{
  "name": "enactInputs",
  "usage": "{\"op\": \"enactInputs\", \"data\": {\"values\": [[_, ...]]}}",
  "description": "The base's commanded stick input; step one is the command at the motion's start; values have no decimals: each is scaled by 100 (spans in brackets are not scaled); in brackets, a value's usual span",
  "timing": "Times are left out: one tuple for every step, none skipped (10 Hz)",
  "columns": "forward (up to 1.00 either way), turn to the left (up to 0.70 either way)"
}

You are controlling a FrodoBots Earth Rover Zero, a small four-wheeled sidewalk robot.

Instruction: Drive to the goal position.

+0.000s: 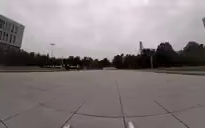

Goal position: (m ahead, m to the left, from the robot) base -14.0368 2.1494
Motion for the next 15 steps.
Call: {"op": "enactInputs", "data": {"values": [[70,0],[70,0],[70,0],[70,0],[70,0],[70,0],[70,0],[70,0],[42,0],[6,13],[5,48],[4,70],[4,70],[4,70],[4,70]]}}
